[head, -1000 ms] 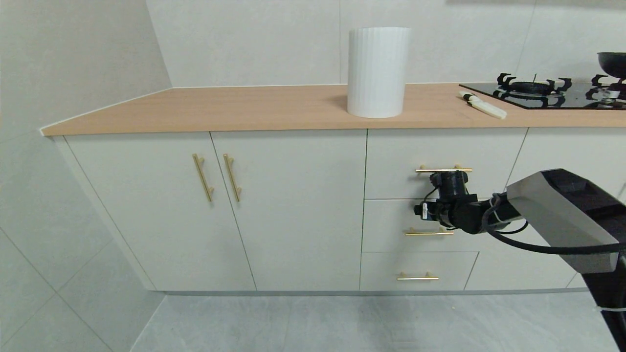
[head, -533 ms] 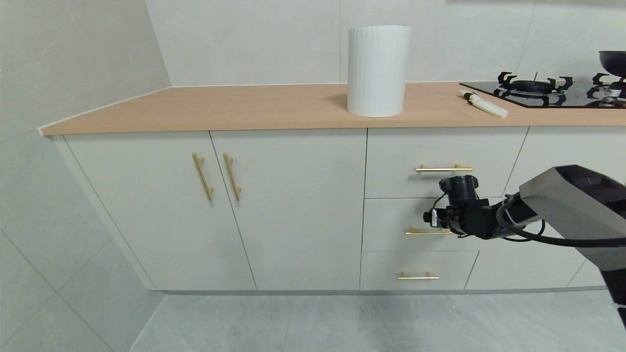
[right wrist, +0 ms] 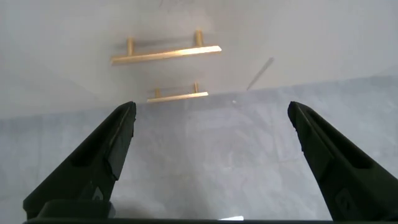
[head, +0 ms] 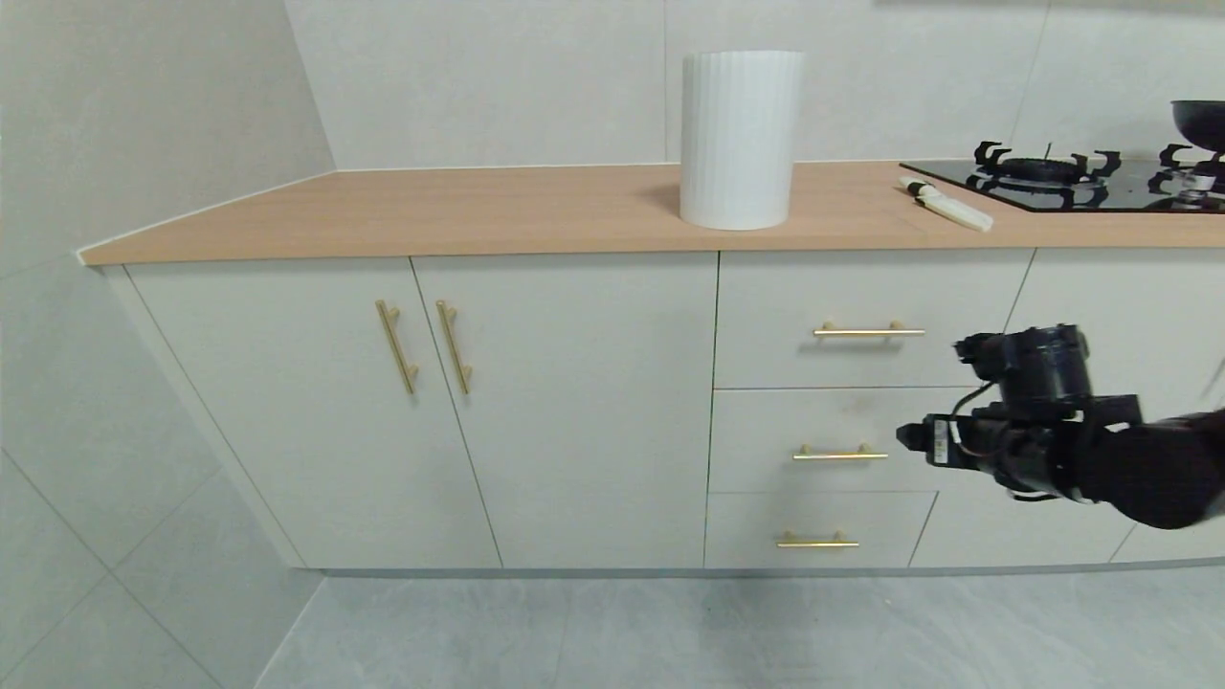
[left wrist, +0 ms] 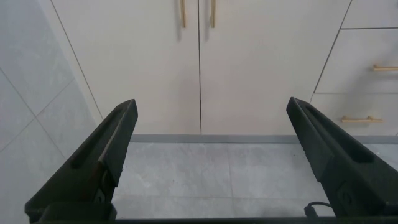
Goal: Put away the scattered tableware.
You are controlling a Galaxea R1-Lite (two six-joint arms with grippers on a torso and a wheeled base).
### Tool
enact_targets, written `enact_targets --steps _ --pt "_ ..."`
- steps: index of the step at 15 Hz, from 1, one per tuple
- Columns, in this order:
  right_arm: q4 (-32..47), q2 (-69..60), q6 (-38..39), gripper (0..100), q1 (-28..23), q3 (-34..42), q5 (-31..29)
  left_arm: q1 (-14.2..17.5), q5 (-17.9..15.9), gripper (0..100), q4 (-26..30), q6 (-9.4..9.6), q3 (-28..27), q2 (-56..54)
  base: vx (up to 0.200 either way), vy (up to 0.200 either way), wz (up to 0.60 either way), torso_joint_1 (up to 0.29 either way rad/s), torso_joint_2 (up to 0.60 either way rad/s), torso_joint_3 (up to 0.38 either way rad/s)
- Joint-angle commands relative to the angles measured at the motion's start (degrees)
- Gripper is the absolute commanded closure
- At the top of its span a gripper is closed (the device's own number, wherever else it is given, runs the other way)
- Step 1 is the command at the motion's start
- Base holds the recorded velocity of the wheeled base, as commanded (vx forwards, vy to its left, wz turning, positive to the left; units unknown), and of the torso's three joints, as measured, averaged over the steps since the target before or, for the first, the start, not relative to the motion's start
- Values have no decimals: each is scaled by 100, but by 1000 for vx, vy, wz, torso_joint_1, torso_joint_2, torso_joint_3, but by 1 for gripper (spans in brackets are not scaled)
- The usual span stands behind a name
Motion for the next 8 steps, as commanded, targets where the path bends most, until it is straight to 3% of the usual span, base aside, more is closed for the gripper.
enact_targets --steps 1,4,8 --pt "-197 -2188 -27 0 41 1304 -287 7 -3 0 0 -1 0 1 0 0 0 0 0 0" --pt "-135 -4640 -563 0 23 2069 -331 7 -3 0 0 -1 0 1 0 0 0 0 0 0" --pt "427 -6916 -1371 0 -196 2394 -393 7 -3 0 0 -1 0 1 0 0 0 0 0 0"
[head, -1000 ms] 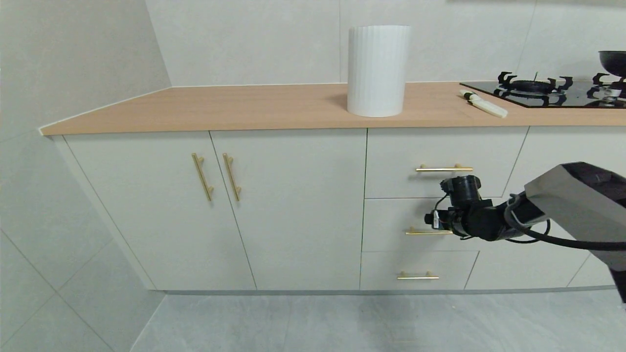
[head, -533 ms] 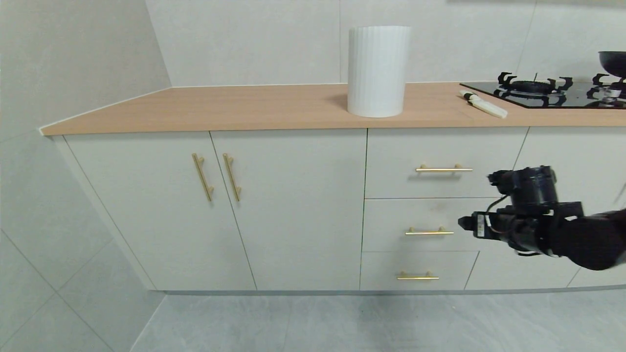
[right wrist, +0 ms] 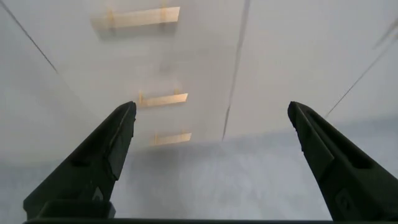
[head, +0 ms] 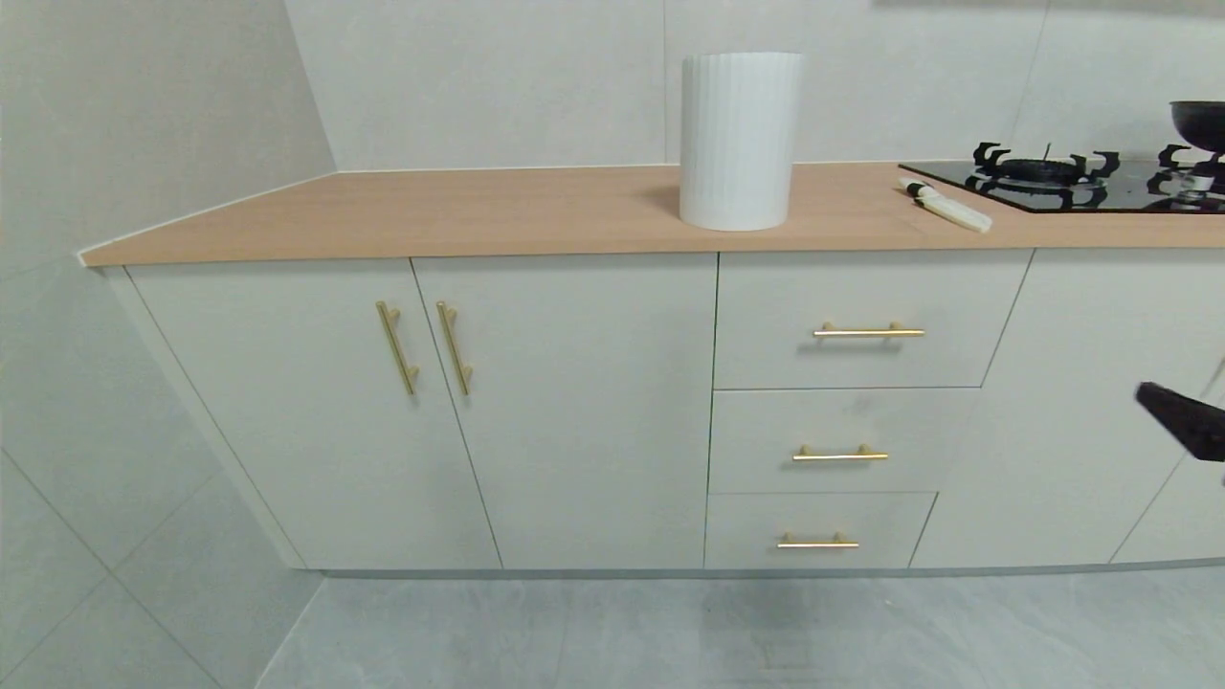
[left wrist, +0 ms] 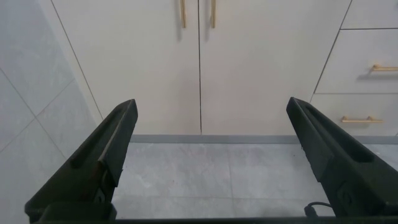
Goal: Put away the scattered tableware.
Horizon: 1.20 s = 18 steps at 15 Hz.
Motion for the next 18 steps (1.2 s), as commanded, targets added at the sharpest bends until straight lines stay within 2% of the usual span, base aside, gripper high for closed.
enact_targets --steps 1,3,7,8,10,13,14,18 --pt "676 -2739 -521 0 -480 394 8 0 1 0 0 -1 0 1 0 0 0 0 0 0" --pt "1151 -3574 -653 0 -787 377 131 0 1 0 0 -1 0 1 0 0 0 0 0 0" --pt "2293 -5041 -714 0 -1007 386 263 0 1 0 0 -1 0 1 0 0 0 0 0 0" --pt "2478 -5358 -705 0 -1025 421 509 0 1 0 0 -1 0 1 0 0 0 0 0 0" --pt "2557 -5692 -679 0 -1209 544 1107 -9 1 0 0 -1 0 1 0 0 0 0 0 0" --pt "2548 -5692 -512 0 -1218 966 1625 0 10 0 0 -1 0 1 0 0 0 0 0 0" --pt "2513 -5692 -371 0 -1218 1414 2179 -9 1 0 0 -1 0 1 0 0 0 0 0 0" --pt "2443 -5692 -143 0 -1218 2451 2733 0 10 0 0 -1 0 1 0 0 0 0 0 0"
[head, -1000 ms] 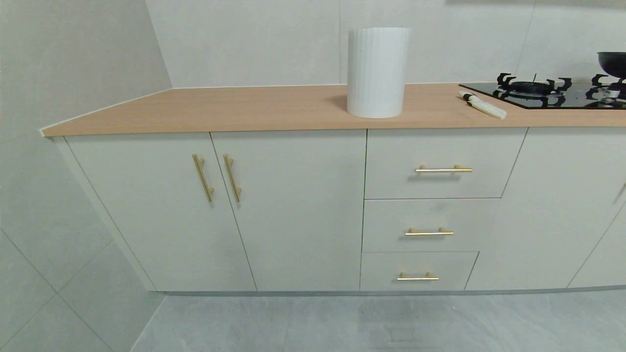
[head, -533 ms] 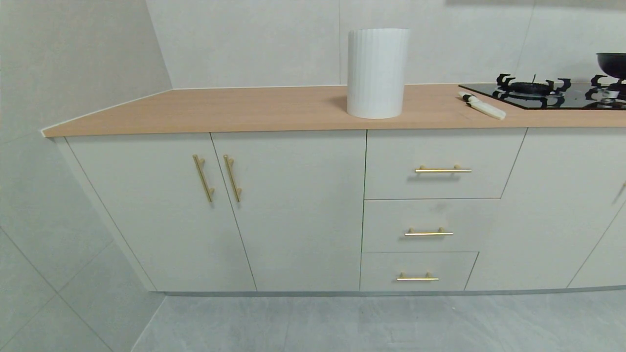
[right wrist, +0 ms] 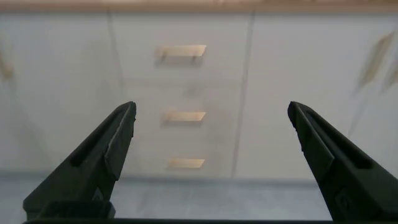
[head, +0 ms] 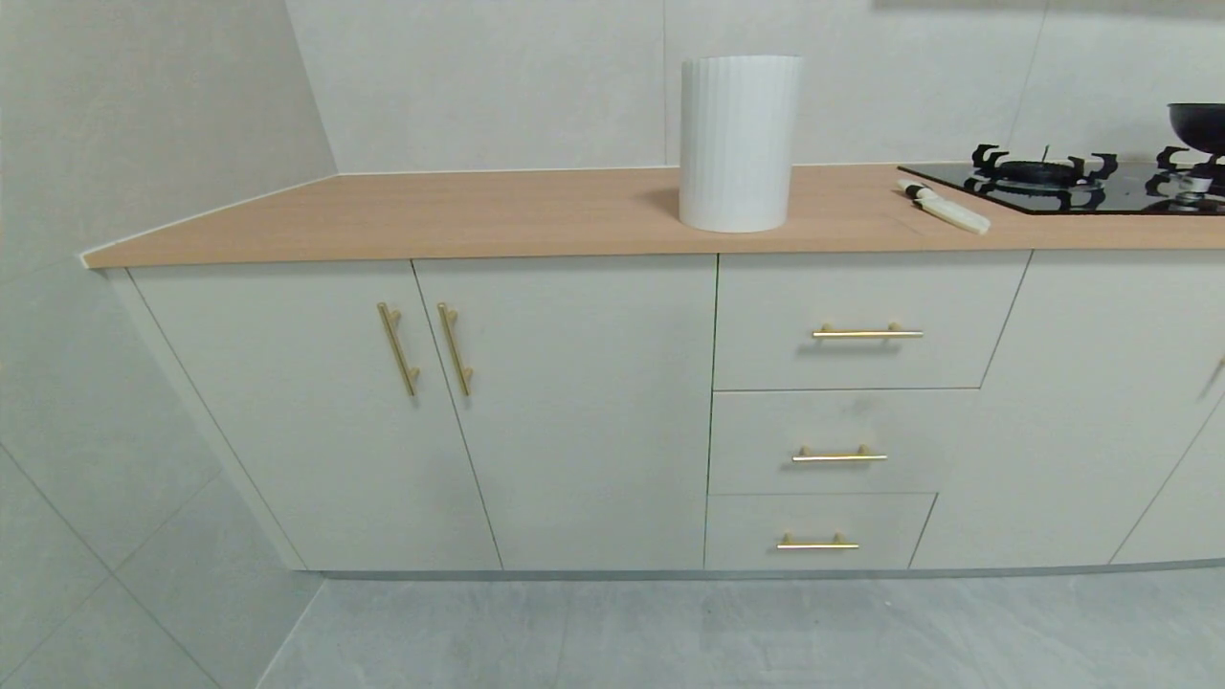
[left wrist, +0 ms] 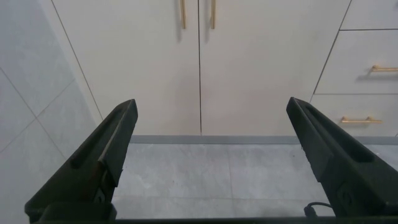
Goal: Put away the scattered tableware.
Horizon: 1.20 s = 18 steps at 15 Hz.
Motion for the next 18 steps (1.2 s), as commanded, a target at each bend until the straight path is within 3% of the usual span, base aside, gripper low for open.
enact_targets --steps 1,7,8,15,18 --pt "-66 -2 2 0 -4 501 109 -4 0 0 0 2 0 1 0 0 0 0 0 0" --pt "-84 -2 28 0 -4 518 -128 5 0 0 0 2 0 1 0 0 0 0 0 0" --pt "-40 -2 28 0 -13 589 -541 5 0 0 0 19 0 1 0 0 0 0 0 0" --pt "-40 -2 134 0 -13 580 -585 5 0 0 0 54 0 1 0 0 0 0 0 0" --pt "-40 -2 134 0 -13 580 -585 5 0 0 0 46 0 1 200 0 0 1 -1 1"
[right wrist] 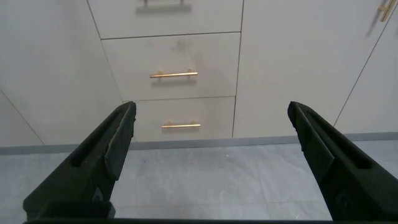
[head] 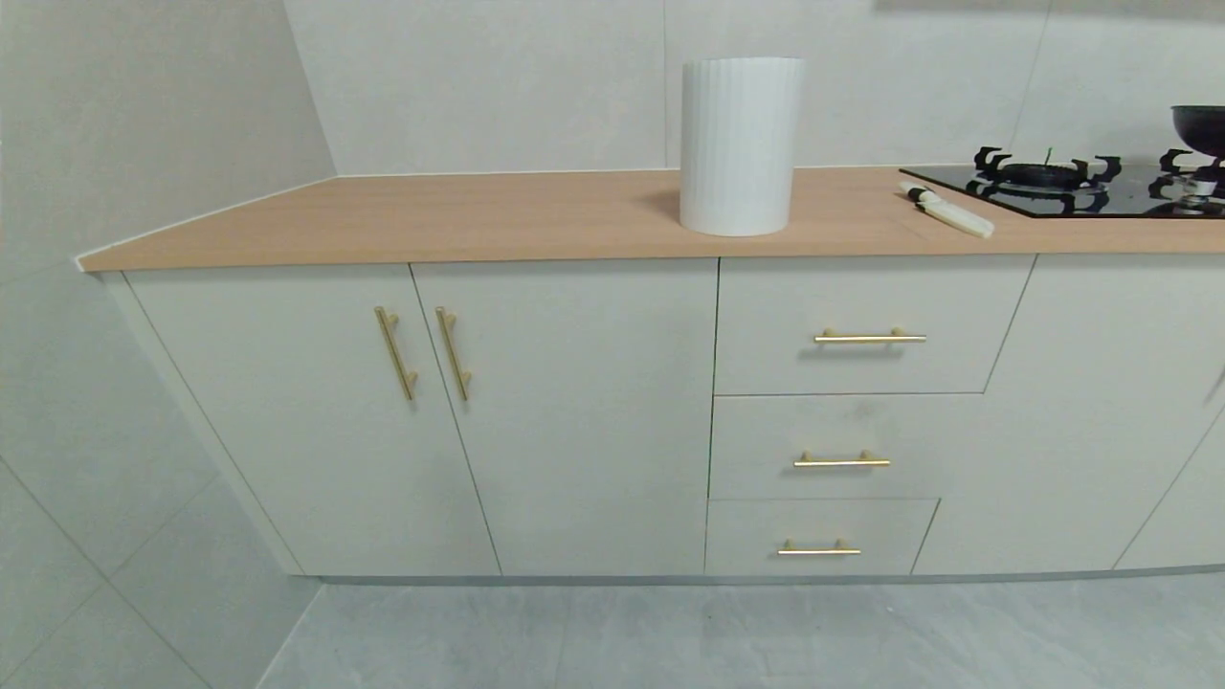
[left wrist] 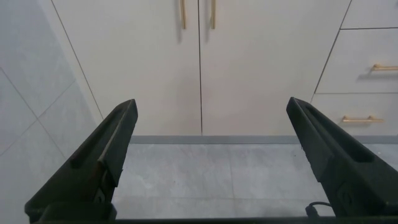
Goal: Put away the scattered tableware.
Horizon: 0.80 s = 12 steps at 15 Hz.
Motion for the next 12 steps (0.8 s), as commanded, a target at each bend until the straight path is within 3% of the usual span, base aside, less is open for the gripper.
enact_targets --steps 1,12 --pt "10 16 -4 0 1 1 1 -4 1 0 0 4 0 1 200 0 0 2 -12 7" --pt "10 16 4 0 1 1 1 -4 1 0 0 4 0 1 200 0 0 2 4 1"
